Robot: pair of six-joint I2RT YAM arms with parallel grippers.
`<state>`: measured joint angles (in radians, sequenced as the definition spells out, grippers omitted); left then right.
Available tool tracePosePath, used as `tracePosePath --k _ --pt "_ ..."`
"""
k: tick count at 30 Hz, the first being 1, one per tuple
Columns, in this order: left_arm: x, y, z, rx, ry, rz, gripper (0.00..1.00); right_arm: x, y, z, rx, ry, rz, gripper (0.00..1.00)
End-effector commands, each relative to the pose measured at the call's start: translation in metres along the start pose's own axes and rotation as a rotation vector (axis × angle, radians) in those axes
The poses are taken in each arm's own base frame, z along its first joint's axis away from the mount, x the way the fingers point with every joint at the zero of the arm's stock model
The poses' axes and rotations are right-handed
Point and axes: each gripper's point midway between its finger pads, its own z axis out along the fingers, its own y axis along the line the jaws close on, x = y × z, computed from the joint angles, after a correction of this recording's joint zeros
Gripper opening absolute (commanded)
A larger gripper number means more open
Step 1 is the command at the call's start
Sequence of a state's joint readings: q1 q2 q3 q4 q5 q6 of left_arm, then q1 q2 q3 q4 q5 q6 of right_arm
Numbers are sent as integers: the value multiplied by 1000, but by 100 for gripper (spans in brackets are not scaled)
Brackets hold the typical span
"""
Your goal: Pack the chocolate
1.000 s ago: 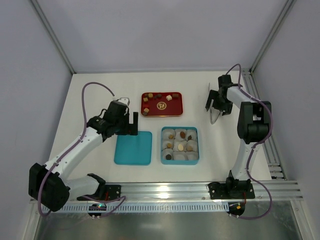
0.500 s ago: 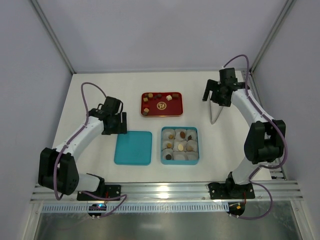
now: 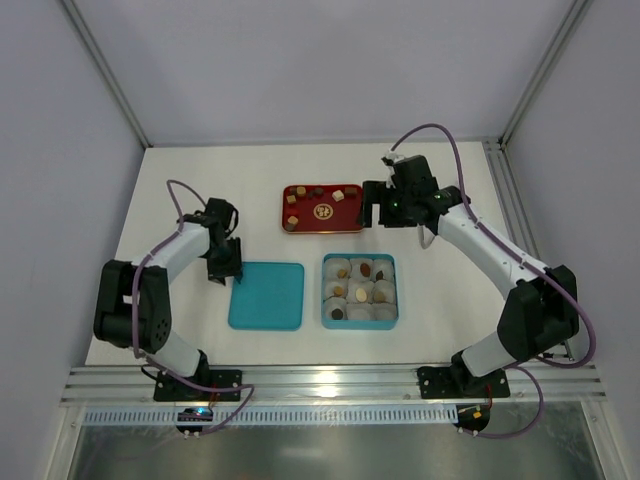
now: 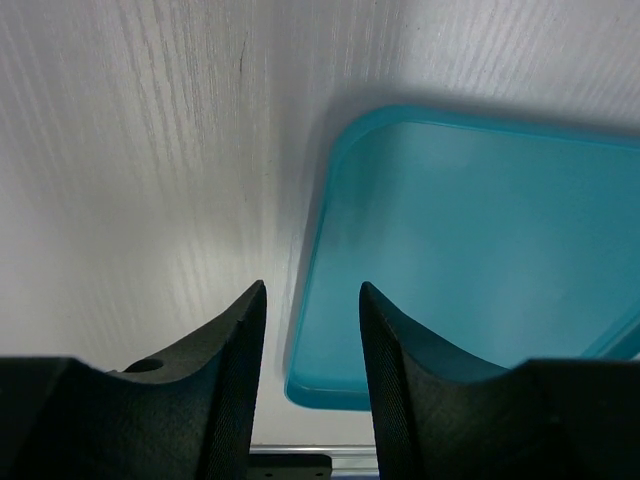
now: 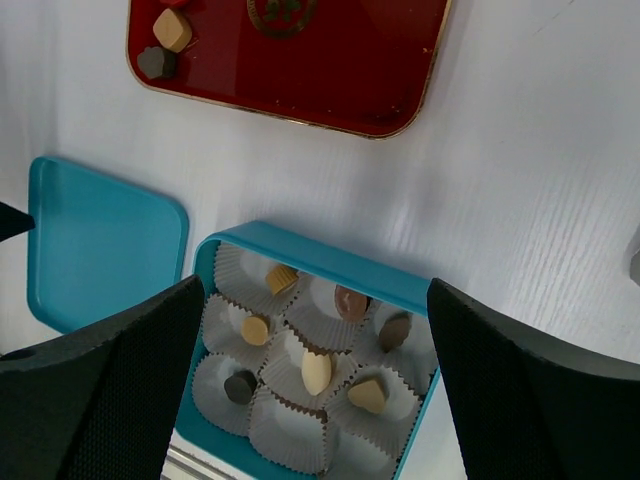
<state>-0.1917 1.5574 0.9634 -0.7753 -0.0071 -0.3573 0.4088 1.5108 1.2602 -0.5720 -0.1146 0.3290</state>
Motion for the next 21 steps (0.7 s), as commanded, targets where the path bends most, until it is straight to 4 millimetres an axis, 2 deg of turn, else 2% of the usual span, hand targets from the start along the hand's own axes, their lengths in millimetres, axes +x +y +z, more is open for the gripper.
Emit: tracePosePath --k 1,6,12,15,16,19,21 --pt "2 -3 5 38 28 -6 42 -10 23 -15 -90 -75 -18 92" --pt "9 -1 21 22 113 -28 38 -1 41 -18 -134 -65 -53 92" --pt "10 -2 30 18 142 -46 31 11 49 -14 -157 -47 -72 92" --pt "9 -2 33 15 150 -48 20 16 52 -10 -167 -33 -78 92" --pt "9 -2 34 14 153 -46 12 19 55 -8 -170 -25 -85 92" --pt "7 -1 32 13 149 -37 0 22 61 -4 -185 -11 -98 92" --pt "6 -2 28 19 140 -35 1 23 68 -3 -200 -6 -110 92"
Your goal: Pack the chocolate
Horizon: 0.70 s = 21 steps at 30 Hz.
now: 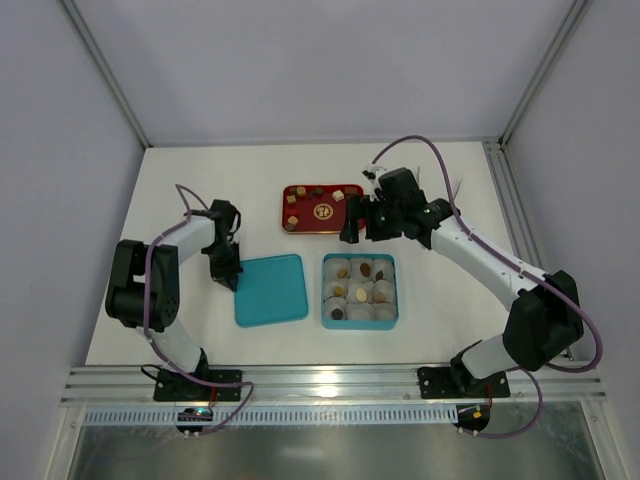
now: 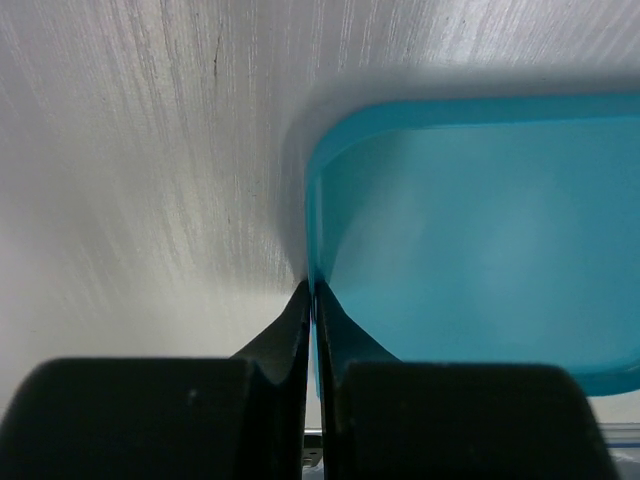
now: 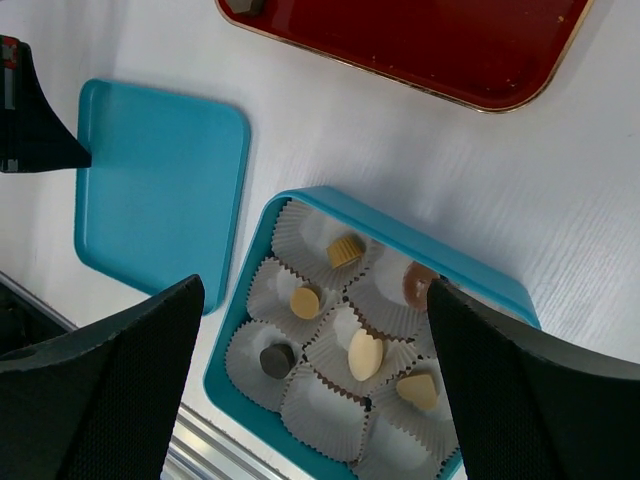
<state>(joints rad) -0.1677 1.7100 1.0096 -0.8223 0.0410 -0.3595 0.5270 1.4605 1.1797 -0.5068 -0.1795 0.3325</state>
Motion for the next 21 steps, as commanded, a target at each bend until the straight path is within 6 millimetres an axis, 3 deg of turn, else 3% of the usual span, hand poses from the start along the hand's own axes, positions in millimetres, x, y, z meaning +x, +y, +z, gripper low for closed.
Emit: tracePosePath --k 1,7,16,21 --pt "-8 -5 2 35 -20 -6 0 -9 20 5 -57 -30 -31 92" --pt "-9 -9 -18 65 -63 7 0 -12 52 11 -115 -18 -86 92" --pt "-14 -15 -56 132 -161 -12 0 -7 101 45 -145 63 -180 92" --pt "-15 -11 -70 151 -197 -25 0 7 107 68 -130 118 -192 92"
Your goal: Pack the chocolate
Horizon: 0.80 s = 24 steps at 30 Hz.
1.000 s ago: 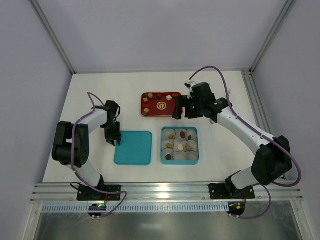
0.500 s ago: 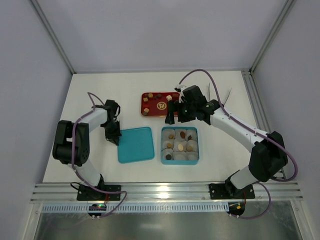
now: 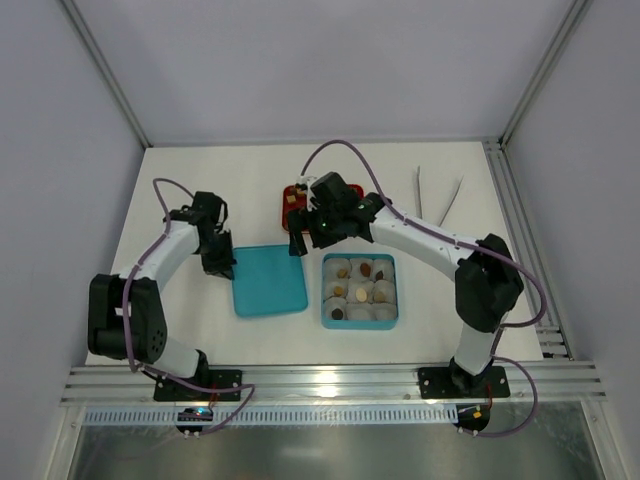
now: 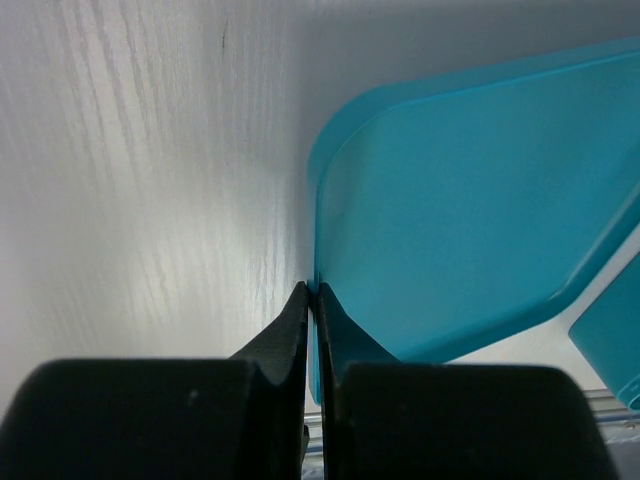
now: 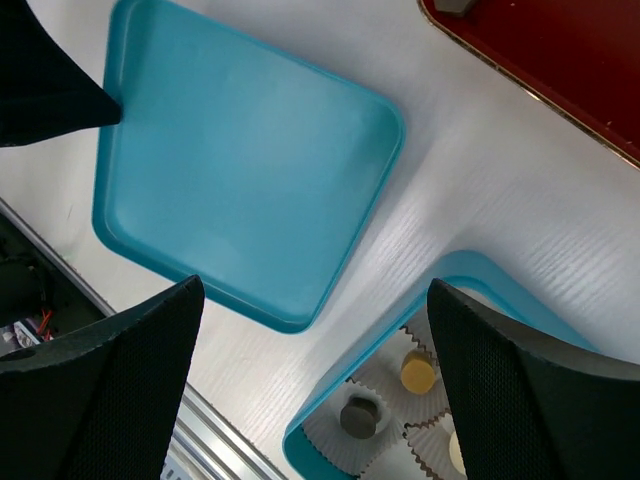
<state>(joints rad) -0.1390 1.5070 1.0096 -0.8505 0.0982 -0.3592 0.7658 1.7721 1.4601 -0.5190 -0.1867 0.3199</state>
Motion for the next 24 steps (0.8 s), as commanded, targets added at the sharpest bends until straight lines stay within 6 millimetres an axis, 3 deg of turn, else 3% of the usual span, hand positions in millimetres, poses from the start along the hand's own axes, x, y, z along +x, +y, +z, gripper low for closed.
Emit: tracePosePath --k 1,12,19,24 --pt "-9 -5 -22 51 -55 -12 0 -11 10 4 4 -9 -21 92" --pt "-11 -3 -27 127 -80 -80 0 6 3 52 23 71 -7 88" --pt "-11 -4 -26 158 -79 -97 1 5 6 77 -108 87 46 84" --pt "-13 -4 -28 169 -87 -102 0 6 8 84 -187 96 81 82"
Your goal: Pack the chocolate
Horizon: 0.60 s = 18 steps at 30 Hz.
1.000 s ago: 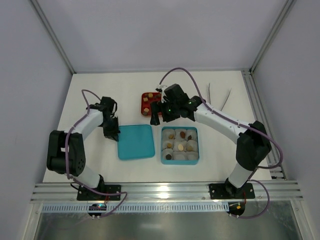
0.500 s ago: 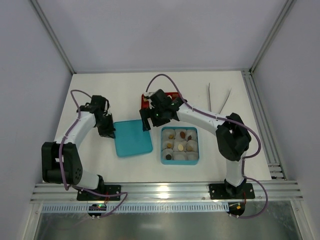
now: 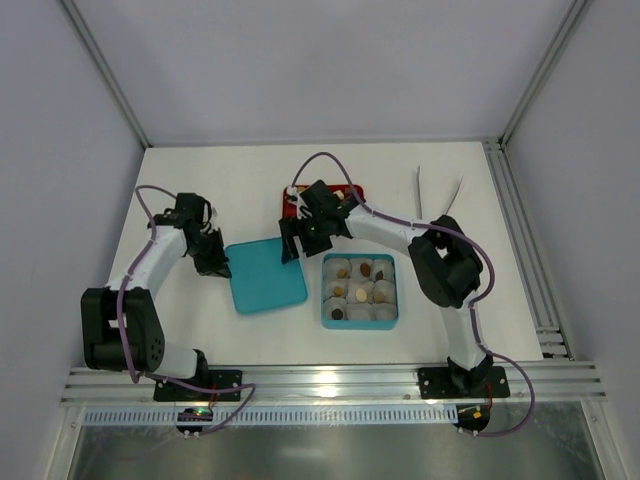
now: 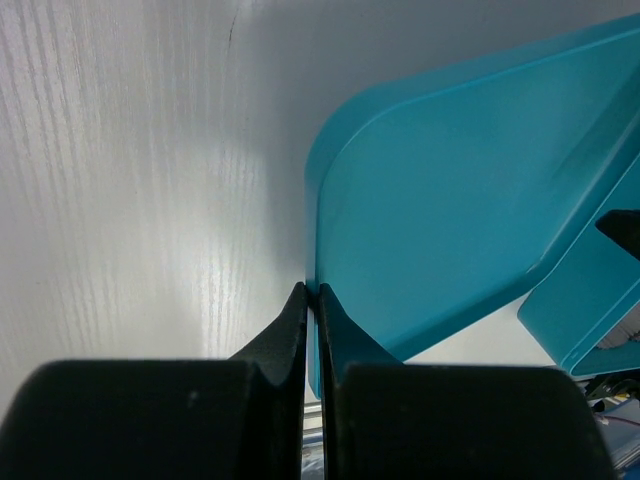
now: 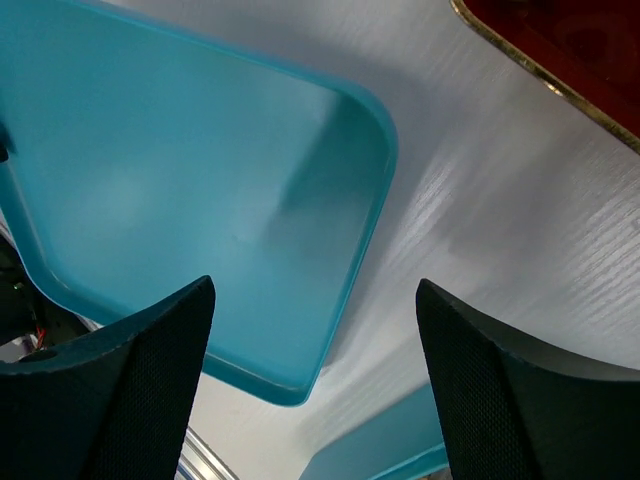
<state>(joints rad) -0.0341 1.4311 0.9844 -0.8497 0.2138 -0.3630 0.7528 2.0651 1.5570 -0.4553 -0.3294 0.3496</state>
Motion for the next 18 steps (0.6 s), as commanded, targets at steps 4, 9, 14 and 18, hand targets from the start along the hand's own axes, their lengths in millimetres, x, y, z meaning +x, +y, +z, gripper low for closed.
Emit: tracePosePath --k 4,9,14,18 --pt "-9 -11 -11 72 -51 -14 0 -27 19 -2 -143 -65 14 82" --pt "-11 -14 -14 98 -60 -23 0 -27 18 -1 -189 -55 36 81" --pt "-15 -11 -17 114 -71 -48 0 -29 20 -3 -227 -54 43 81" --pt "-18 -13 -21 130 -82 -58 0 -30 24 -4 -248 -48 44 81"
